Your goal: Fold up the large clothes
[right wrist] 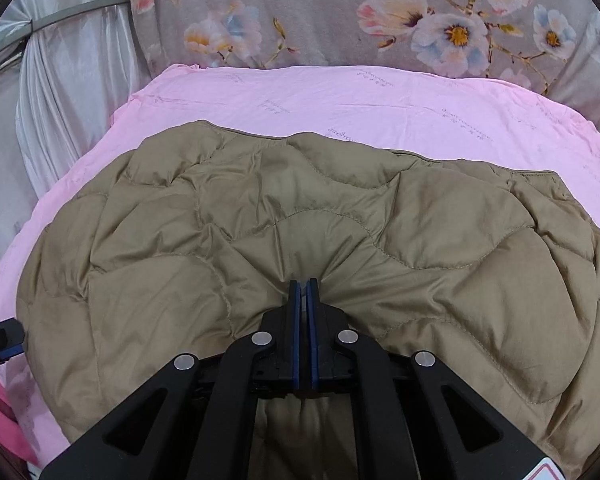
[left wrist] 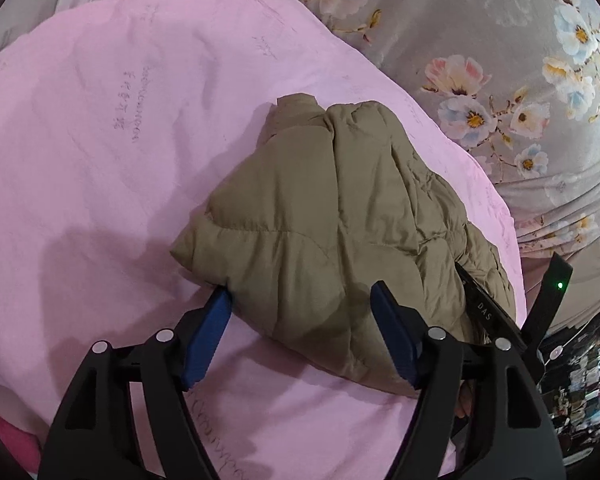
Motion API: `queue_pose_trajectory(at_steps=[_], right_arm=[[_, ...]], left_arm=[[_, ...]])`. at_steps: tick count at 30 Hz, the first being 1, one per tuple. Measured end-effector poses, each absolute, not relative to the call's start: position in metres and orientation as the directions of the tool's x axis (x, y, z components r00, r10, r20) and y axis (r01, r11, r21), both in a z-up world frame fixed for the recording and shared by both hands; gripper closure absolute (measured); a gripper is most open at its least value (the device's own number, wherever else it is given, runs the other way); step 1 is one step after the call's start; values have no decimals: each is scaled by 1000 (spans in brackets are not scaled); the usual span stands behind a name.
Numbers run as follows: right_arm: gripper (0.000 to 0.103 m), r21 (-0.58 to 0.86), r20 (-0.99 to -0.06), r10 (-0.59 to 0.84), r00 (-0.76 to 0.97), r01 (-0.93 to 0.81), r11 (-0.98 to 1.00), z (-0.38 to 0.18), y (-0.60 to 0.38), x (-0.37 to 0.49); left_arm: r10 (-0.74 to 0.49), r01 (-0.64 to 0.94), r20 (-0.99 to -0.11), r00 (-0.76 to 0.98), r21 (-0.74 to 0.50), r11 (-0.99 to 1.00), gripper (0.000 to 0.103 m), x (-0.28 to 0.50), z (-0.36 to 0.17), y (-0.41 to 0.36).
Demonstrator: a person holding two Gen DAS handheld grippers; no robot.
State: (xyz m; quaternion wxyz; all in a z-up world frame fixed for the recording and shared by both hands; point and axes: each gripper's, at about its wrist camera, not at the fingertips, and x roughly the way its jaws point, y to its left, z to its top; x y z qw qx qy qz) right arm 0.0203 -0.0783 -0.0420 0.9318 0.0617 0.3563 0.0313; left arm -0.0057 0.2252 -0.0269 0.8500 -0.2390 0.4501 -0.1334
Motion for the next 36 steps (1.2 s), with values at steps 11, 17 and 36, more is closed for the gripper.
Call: queue_pose_trajectory(at_steps=[11,17,36], right_arm=[[98,185,-654,135,744,-15,983,-40,-86,20],[99,289,-704,217,676,-7,957,-6,-91,-12],[101,655,-623,548,558,-11,756,-37,-135,-64]], left_arm=[[-452,24,-668,591,-546,838,60,27,-27,197],[-422,136,-636,646,-448,884,82,17,23,181],[-584,593,-545,602,-185,784,85,-36,101,10]])
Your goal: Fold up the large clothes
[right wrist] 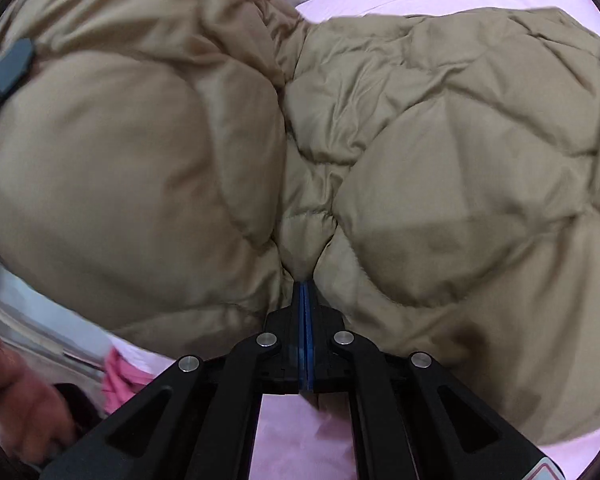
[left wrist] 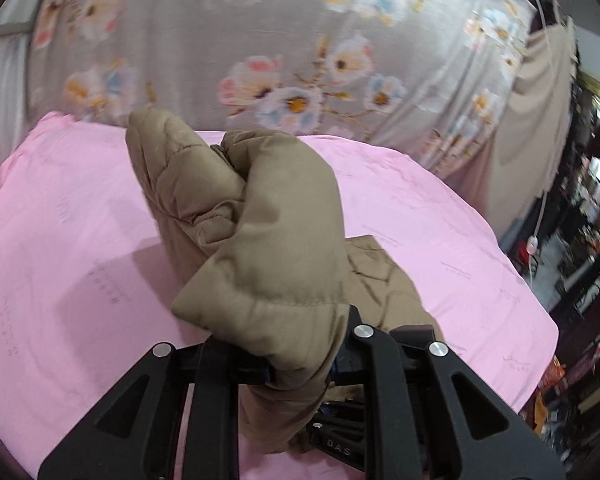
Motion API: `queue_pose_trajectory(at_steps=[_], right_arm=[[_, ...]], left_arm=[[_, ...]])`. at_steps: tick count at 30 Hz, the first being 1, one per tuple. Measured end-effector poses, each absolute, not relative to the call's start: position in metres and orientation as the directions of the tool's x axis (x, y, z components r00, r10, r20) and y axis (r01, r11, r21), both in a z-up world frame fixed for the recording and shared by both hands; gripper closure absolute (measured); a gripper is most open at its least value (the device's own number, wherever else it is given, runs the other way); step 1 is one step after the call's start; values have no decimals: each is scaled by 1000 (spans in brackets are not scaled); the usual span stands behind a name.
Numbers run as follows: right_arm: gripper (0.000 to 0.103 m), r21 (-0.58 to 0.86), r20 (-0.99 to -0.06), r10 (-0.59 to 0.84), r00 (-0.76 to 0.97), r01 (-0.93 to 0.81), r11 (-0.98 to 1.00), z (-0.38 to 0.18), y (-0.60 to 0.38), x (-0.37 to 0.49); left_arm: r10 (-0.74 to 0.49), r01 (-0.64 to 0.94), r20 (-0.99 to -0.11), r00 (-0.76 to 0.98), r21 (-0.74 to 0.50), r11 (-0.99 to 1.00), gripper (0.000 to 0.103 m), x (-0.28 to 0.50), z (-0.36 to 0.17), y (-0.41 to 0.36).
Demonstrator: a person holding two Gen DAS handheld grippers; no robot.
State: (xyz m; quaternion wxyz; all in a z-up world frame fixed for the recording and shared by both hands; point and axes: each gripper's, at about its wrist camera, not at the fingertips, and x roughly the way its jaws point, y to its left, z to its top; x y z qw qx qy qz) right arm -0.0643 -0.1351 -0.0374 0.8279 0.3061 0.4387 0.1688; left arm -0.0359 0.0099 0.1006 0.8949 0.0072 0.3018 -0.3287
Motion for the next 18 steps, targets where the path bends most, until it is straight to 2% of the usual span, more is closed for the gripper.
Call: queue_pose_trajectory(at_steps=[2,4,8,13,18], right_arm=[[100,602,-631,469,618,8,799,-18,-158,-80],[97,501,-657,322,682,76,862,1,-186,-100],[96,415,-676,149,722,206,886,10,-234,-125],[96,424,-685,87,723,299,855,1,-279,-133],[95,421,-656,30,754,332,844,12,-310,-135]], left_arm=[[-598,629,-561,572,-168,759,85,-38,96,-16],[-607,662,-588,535,-154,733,85,-40,85,-43],[-603,716,-649,464,-125,687,86,-52,56,-89],[-560,769,-738,376,-88,633,86,-71,7,-132],[-515,787,-750,415,12,617,86,-92,-5,-152]])
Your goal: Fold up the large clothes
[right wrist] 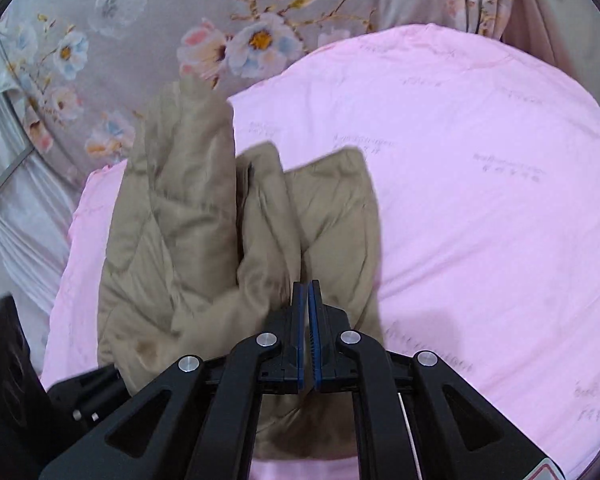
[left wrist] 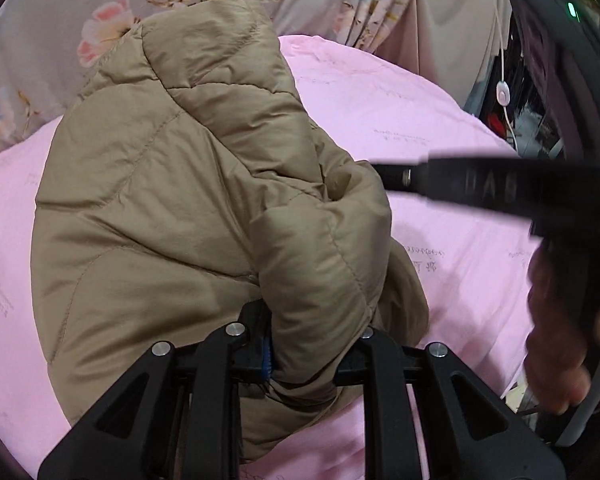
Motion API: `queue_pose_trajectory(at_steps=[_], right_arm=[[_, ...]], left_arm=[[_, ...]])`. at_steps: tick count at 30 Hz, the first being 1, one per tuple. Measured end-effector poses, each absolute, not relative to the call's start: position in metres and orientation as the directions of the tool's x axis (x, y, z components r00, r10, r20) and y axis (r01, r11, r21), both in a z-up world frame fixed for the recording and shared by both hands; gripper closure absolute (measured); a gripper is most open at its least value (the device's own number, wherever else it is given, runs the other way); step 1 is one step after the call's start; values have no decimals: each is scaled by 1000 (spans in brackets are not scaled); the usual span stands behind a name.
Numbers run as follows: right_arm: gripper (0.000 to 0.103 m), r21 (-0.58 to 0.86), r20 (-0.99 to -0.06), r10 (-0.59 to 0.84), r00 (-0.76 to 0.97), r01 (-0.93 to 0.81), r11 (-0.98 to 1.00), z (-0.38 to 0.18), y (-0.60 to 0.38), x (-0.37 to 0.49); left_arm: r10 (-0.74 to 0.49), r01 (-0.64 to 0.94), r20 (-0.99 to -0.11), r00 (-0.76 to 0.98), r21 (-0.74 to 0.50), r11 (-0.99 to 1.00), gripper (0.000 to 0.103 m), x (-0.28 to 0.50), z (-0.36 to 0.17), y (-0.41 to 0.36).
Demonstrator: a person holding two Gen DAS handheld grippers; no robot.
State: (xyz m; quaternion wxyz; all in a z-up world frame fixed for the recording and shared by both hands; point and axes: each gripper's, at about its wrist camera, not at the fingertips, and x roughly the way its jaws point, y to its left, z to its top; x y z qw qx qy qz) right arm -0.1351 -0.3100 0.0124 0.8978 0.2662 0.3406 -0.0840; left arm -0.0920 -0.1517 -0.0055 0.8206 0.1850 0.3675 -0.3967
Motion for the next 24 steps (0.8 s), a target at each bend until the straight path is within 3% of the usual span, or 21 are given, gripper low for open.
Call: queue_pose_trajectory(at_steps=[4,7,10,11,12,14,17,24], right_arm=[[88,473,-593,61,803,286,834,46,-323,-133],[71,517,-552,116,826,229,825,65,-325,-125],[61,554,-529,188,827,169,815,78,-317,-112],[52,560,-528,206,824,155,814,82,-313,-106],[48,560,-531,220,818,144,816,86,-308,-97],[35,561,-545,241,803,135,817,91,-297,-82],[25,542,-607,246,756,168,823,89,-287,-50],[22,581,-725,327,606,282,764,33,-286,7]], left_arm=[[-527,779,-743,413,-13,627,83,-92,8,-145],[-583,782,-708,398,-70,619,71,-93,33,-128],[-637,786,-664,391,-119,606,47,-97,60,-113],[-658,785,-643,391,-139,603,39,-98,70,-104],[-677,783,-622,394,-158,601,36,-98,79,-96],[-700,770,-583,412,-187,610,36,-95,97,-77],[-664,701,-553,503,-187,688,35,-82,117,-47],[-520,522,-584,623,-185,833,35,-26,118,-10]])
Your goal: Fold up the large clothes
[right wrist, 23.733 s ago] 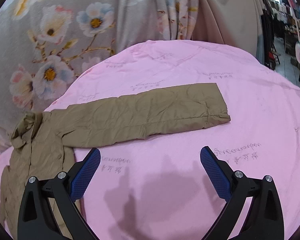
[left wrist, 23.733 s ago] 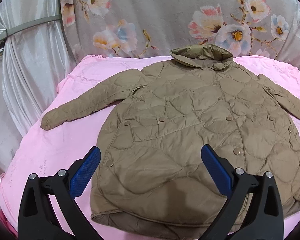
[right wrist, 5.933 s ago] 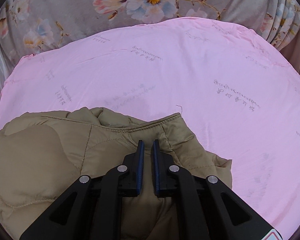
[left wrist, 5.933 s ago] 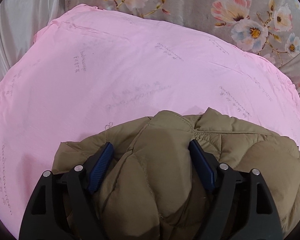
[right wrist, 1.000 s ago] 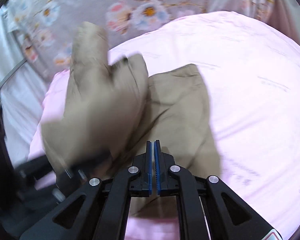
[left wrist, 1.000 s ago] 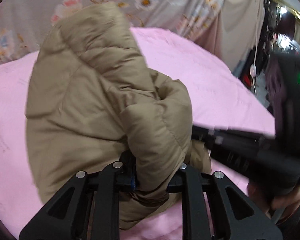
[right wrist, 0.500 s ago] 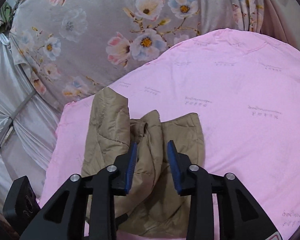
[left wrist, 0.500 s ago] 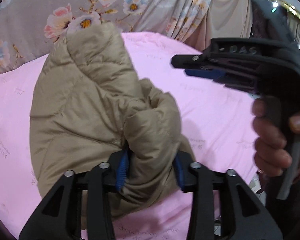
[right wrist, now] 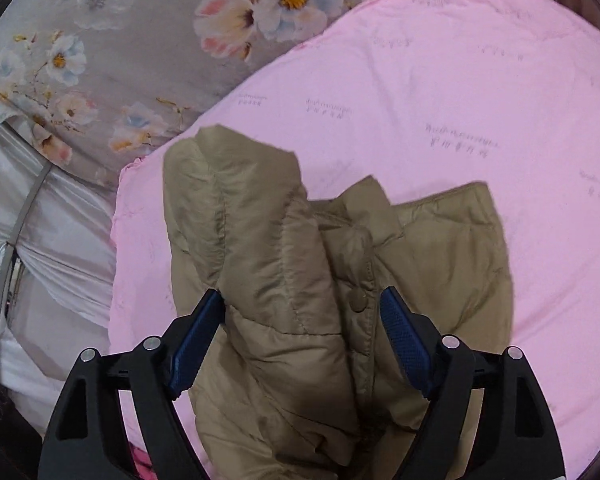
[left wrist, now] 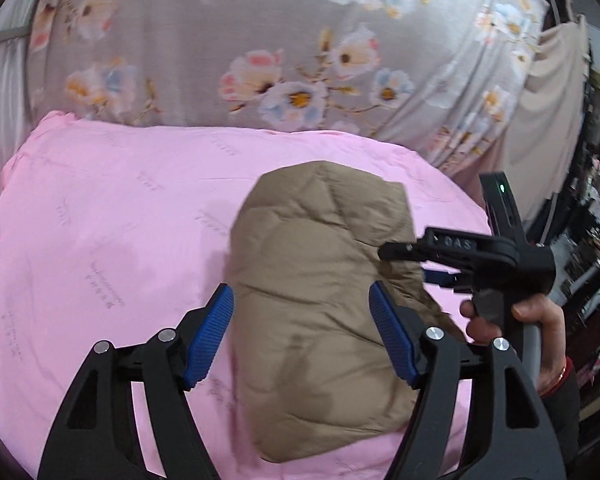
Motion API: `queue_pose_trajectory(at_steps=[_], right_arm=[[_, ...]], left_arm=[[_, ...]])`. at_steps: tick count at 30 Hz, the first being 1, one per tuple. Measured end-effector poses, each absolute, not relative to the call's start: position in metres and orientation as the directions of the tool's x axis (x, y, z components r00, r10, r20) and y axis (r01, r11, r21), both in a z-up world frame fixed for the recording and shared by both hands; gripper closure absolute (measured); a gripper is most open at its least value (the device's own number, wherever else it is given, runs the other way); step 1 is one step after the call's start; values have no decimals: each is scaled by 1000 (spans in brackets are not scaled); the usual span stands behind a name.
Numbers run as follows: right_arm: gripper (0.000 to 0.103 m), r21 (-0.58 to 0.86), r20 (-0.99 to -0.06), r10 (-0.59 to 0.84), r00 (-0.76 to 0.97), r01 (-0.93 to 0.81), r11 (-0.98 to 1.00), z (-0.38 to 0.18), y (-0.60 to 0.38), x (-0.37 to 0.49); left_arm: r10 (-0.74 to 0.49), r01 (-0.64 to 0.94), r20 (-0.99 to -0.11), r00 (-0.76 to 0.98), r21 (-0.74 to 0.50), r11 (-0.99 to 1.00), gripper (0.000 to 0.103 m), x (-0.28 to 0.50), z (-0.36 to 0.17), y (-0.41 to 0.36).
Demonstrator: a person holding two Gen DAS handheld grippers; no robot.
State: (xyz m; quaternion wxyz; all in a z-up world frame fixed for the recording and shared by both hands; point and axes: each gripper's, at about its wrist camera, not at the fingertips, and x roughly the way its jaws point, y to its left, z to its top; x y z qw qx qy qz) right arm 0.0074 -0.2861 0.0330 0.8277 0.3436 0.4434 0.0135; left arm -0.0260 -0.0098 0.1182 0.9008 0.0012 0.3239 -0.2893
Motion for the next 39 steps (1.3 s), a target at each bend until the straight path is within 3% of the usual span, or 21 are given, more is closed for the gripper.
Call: queue_pose_trajectory(at_steps=[1,2,4,5,9,13,23,32,39], right_arm=[[30,573,-730,323,602,284,768,29,-284,12],[53,582,-723,337,603,269,768,26,-282,13],[87,633,-684,395,613,231,739,27,-283,12],[92,637,-659,386,645,206,743,37,-285,5],[96,543,-609,259,750,156,825,78,-290,-36],[96,429,-651,77,756,282,858,65,-308,-60],[91,511,-682,58,729,419,750,-26,-357,-78],[86,452,-675,-13,738,427,783,-47,-345,-66],[86,492,-658,17,753,412,767,-58,-353,-66]], left_arm=[[-505,505,-590,631,-182,844,35,-18,116,-10],[-494,497,-595,634,-176,850,35,-12,115,-9],[-480,484,-607,633,-173,858,35,1,113,-13],[-481,484,-610,629,-177,857,35,5,113,-15],[-490,505,-602,630,-160,848,35,11,121,-25],[-503,551,-612,610,-129,825,35,16,118,-61],[-382,555,-742,552,-15,832,37,39,43,-167],[-309,504,-740,598,47,862,37,52,19,-188],[-283,493,-729,623,85,866,35,53,7,-197]])
